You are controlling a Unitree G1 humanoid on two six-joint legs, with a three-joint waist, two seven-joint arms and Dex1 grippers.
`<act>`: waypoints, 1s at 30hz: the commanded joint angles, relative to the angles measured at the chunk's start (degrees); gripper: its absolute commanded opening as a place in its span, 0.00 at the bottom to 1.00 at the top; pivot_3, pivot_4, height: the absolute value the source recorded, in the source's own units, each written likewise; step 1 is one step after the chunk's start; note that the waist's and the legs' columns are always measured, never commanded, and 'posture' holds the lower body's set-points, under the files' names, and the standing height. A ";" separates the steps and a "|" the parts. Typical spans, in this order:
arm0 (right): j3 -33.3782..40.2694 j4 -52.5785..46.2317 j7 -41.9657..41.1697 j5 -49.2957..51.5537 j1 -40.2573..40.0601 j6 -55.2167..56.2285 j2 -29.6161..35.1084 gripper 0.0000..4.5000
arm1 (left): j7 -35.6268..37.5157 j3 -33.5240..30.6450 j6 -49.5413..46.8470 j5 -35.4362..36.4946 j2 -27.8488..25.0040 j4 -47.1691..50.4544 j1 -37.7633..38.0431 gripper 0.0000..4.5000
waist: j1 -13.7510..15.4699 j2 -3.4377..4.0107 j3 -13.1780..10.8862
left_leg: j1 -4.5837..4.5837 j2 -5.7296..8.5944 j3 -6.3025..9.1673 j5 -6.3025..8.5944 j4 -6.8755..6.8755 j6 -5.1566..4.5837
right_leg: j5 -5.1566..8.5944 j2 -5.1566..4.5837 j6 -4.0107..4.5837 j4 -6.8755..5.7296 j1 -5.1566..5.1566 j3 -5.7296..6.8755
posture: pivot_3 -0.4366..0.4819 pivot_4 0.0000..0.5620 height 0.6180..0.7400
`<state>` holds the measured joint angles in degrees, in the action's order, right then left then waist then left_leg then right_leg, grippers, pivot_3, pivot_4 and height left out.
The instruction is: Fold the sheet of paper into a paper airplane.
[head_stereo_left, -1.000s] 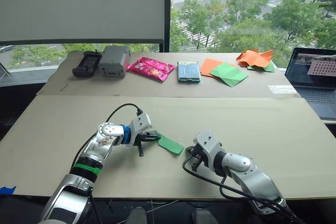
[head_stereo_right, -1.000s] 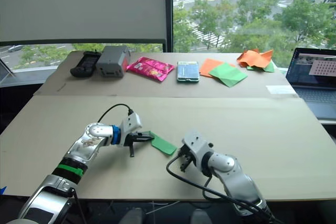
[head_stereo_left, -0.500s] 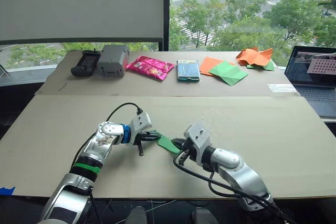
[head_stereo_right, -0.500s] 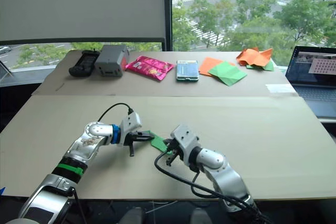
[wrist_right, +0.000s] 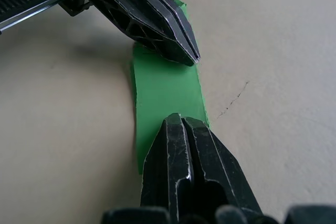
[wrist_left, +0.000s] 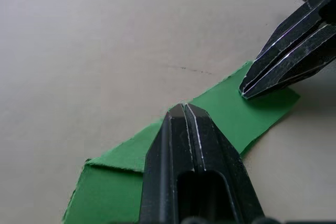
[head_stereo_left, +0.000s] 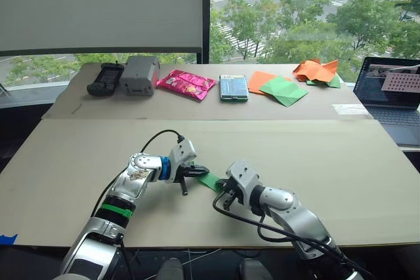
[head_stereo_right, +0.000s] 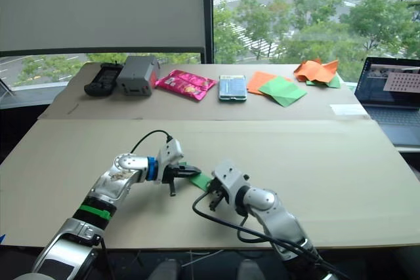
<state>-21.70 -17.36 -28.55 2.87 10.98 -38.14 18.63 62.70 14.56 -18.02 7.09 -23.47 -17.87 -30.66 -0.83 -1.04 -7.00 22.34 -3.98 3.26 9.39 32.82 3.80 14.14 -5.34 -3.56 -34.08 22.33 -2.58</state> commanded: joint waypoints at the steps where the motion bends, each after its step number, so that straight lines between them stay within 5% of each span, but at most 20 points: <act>1: -0.96 1.54 0.48 -0.87 -0.95 -3.52 0.45 0.01 | -1.00 0.59 1.56 -0.75 1.53 -1.95 -1.72 0.00 | 0.01 0.01 0.00 | 0.00 0.00 0.00 0.00 0.00 0.00 | 0.00 0.00 0.00 0.00 -0.01 0.00 | 0.48 0.27 0.82; 11: -0.39 -0.42 1.86 -0.37 -0.63 -6.61 -0.06 0.01 | -2.04 2.99 6.55 -5.09 0.82 -8.85 -0.98 0.00 | 0.07 0.01 0.05 | -0.04 0.00 0.00 0.00 0.00 0.00 | 0.00 -0.01 0.00 0.01 -0.04 0.00 | 0.48 0.27 0.82; 30: 0.00 0.01 1.94 -0.46 0.73 -7.85 -0.12 0.01 | -2.90 -3.72 7.41 -1.24 -1.89 -15.07 1.86 0.00 | -0.21 0.13 0.16 | -0.12 0.00 0.00 0.01 0.00 0.01 | 0.00 -0.02 0.00 0.00 -0.02 0.01 | 0.48 0.27 0.82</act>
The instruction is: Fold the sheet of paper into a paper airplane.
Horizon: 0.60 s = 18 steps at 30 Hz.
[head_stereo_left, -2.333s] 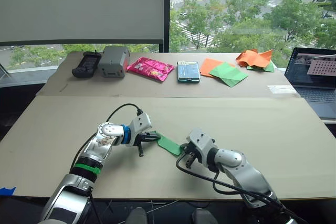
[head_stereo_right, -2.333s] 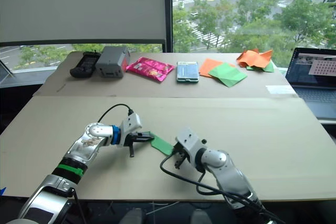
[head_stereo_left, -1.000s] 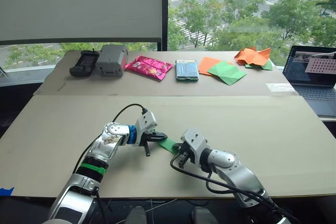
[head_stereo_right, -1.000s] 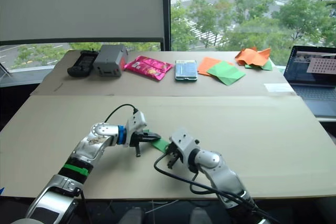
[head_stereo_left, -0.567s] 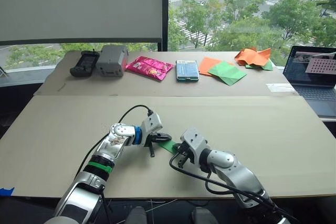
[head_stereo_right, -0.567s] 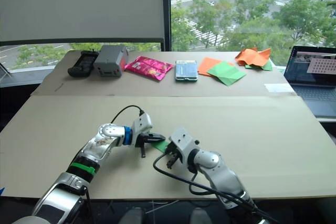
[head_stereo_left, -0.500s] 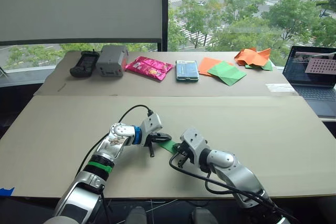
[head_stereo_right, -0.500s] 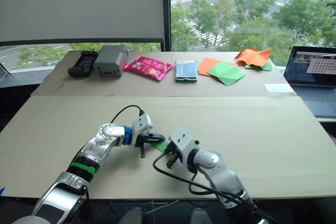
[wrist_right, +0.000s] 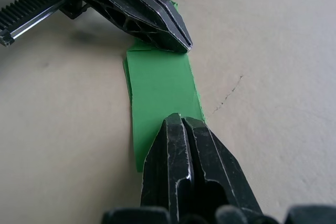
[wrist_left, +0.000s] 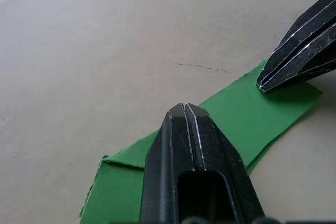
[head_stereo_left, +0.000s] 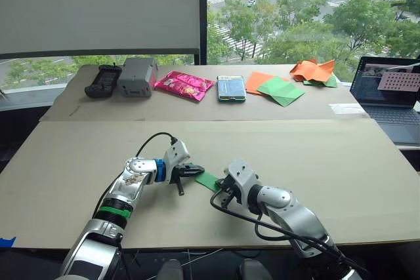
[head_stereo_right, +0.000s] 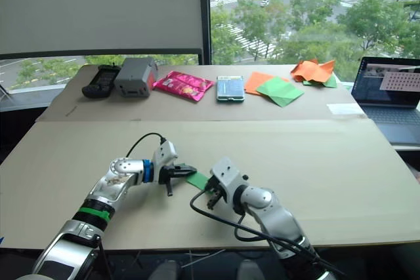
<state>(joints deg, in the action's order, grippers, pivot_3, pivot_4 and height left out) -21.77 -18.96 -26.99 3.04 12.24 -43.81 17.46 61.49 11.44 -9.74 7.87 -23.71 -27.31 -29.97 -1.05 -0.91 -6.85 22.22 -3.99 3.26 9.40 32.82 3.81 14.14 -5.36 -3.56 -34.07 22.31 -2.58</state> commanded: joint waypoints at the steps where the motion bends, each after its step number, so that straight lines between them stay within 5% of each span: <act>1: 0.08 1.61 0.33 -0.61 -0.51 -2.18 1.08 0.01 | -1.74 -0.55 -0.62 -2.19 -1.62 -6.20 1.16 0.00 | 0.01 0.02 0.02 | -0.01 0.00 0.00 0.00 0.00 0.00 | 0.00 0.00 0.00 0.00 0.00 0.00 | 0.48 0.27 0.82; 18: -0.20 1.31 0.01 -0.42 -0.28 -2.36 1.71 0.01 | -4.15 -3.03 1.60 -3.15 -2.49 -12.01 1.92 0.00 | -0.17 0.05 0.28 | -0.18 0.00 0.00 0.02 -0.01 0.02 | 0.01 -0.06 0.02 0.00 -0.01 0.01 | 0.48 0.27 0.82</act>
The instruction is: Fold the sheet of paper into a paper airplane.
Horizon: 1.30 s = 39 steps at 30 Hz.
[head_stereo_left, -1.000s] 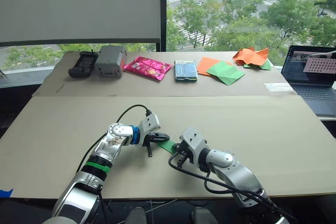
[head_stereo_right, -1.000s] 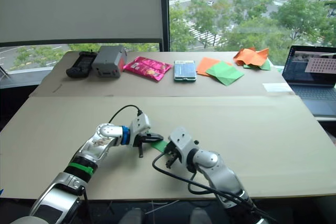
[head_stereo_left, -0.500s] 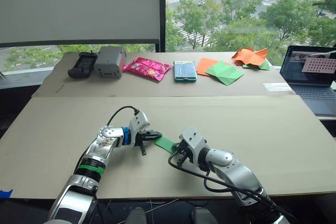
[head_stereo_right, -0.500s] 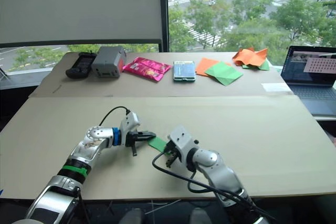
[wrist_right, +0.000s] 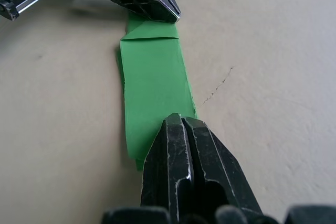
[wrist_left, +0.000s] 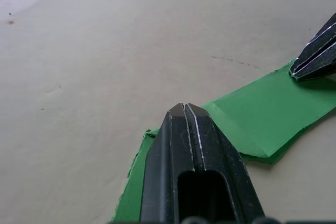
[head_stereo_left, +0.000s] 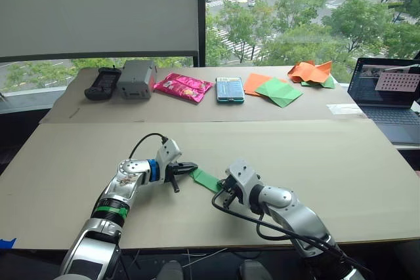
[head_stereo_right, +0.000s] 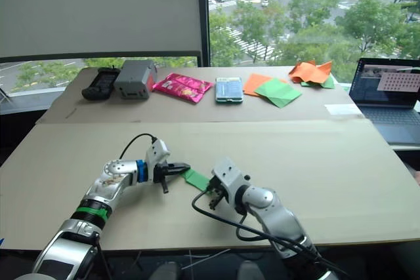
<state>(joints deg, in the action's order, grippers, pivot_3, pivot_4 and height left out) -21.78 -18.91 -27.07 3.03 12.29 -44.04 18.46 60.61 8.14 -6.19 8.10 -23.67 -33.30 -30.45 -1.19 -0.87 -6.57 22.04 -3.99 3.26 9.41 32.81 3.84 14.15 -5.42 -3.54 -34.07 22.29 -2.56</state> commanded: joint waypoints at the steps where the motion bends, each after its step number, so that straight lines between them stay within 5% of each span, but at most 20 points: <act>1: -0.19 1.34 0.05 -0.41 -0.27 -2.06 0.73 0.01 | -3.34 0.10 -1.85 -3.40 -2.56 -6.21 2.30 0.00 | -0.06 0.00 0.00 | -0.01 0.00 0.00 0.00 0.00 0.00 | 0.00 0.00 0.00 0.00 0.00 0.00 | 0.48 0.27 0.82; 15: -0.33 2.00 -0.41 -0.22 1.01 -0.43 0.00 0.01 | -3.81 -2.73 -2.33 -0.79 -2.69 -3.98 1.18 0.00 | -0.52 0.00 -0.02 | -0.02 0.00 -0.01 0.02 -0.04 0.02 | 0.00 -0.04 0.01 0.01 0.05 0.03 | 0.48 0.27 0.82; 20: 2.36 -0.87 -0.10 1.34 2.05 2.55 -1.86 0.01 | -1.99 -7.52 -8.28 5.95 -3.62 8.45 2.96 0.00 | -1.02 -0.09 -0.35 | 0.22 0.00 0.00 0.01 -0.11 0.02 | 0.00 -0.04 0.00 0.00 0.28 0.05 | 0.48 0.27 0.82; 28: 9.80 -18.83 -2.94 6.21 1.21 0.95 2.54 0.01 | 2.49 -14.65 -22.92 17.94 -15.32 37.76 16.86 0.00 | -0.94 -0.05 -0.72 | 0.72 -0.04 0.02 -0.03 -0.21 -0.04 | -0.18 0.10 -0.03 -0.10 0.76 -0.03 | 0.48 0.27 0.82; 35: 9.82 -23.70 -3.99 7.99 -7.83 5.38 5.36 0.49 | -3.44 -19.22 -28.70 23.51 -15.56 50.01 26.48 0.00 | 0.26 -0.30 -1.13 | 0.58 -0.03 -0.08 0.01 -0.57 0.02 | -0.06 -0.12 0.11 0.27 0.83 0.05 | 0.48 0.27 0.82; 39: 8.12 -23.25 -4.63 5.76 -11.54 10.82 8.03 0.81 | -5.63 -21.03 -30.15 25.47 -15.46 51.86 29.27 0.33 | -0.04 -0.13 -1.43 | 0.67 0.01 -0.06 0.04 -0.56 0.06 | -0.06 -0.51 0.12 1.09 0.97 0.53 | 0.48 0.27 0.82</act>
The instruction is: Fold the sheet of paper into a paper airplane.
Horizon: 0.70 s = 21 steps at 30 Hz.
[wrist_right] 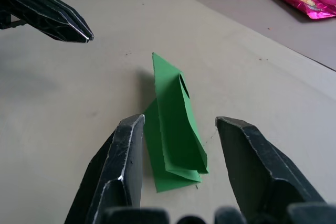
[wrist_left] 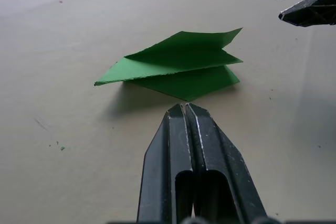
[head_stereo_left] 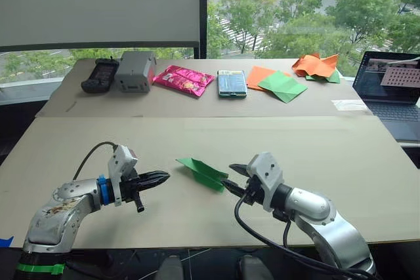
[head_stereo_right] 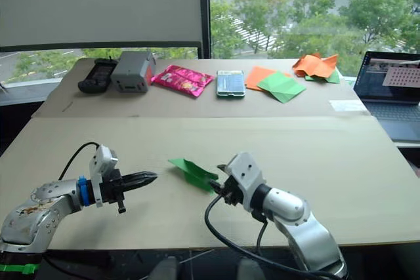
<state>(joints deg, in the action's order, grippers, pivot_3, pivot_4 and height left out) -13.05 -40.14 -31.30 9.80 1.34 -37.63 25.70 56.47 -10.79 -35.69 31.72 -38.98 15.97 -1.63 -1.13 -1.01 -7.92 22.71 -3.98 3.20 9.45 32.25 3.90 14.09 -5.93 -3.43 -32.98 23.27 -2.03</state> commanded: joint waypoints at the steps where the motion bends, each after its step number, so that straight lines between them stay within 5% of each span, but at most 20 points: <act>1: -0.82 -1.52 -0.07 -1.29 -0.71 5.54 0.70 0.87 | -1.90 -2.19 -0.68 2.00 -0.04 2.77 0.70 0.40 | -0.21 0.09 -0.16 | 0.02 0.07 -0.02 0.00 0.06 0.00 | 0.00 -0.30 0.00 0.10 0.01 0.28 | 0.48 0.27 0.82; 3: -1.60 -0.44 -0.49 -1.20 -0.58 6.61 0.79 1.00 | -2.46 -2.07 -0.47 1.95 0.04 2.88 1.00 0.55 | -0.23 0.27 -0.25 | 0.22 0.04 -0.04 0.01 0.30 0.02 | 0.00 -0.67 0.00 0.47 0.13 0.92 | 0.48 0.27 0.82; 9: -2.56 1.98 -1.92 -1.22 0.54 9.01 1.19 1.00 | -3.17 -1.72 -0.19 2.31 -0.28 2.87 0.99 1.00 | 0.42 0.35 -0.28 | 0.34 0.01 -0.14 0.00 0.49 0.01 | -0.02 -0.86 0.02 0.77 0.17 1.30 | 0.48 0.27 0.82; 21: -5.62 18.39 -8.60 1.13 11.42 9.81 -2.48 1.00 | -4.35 0.06 0.77 1.28 -0.20 2.51 0.45 1.00 | 0.43 0.21 -0.22 | -0.21 -0.07 -0.05 0.00 0.48 -0.01 | -0.05 -0.66 0.03 -0.13 0.00 1.23 | 0.48 0.27 0.82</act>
<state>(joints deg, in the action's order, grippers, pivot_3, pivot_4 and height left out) -19.34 -23.08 -39.34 10.34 11.65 -29.40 23.46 52.36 -10.25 -36.07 32.89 -38.91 17.12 -0.74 -0.70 -0.81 -8.14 22.49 -4.05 3.14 9.45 32.73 3.89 14.04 -6.59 -3.40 -33.10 23.22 -0.82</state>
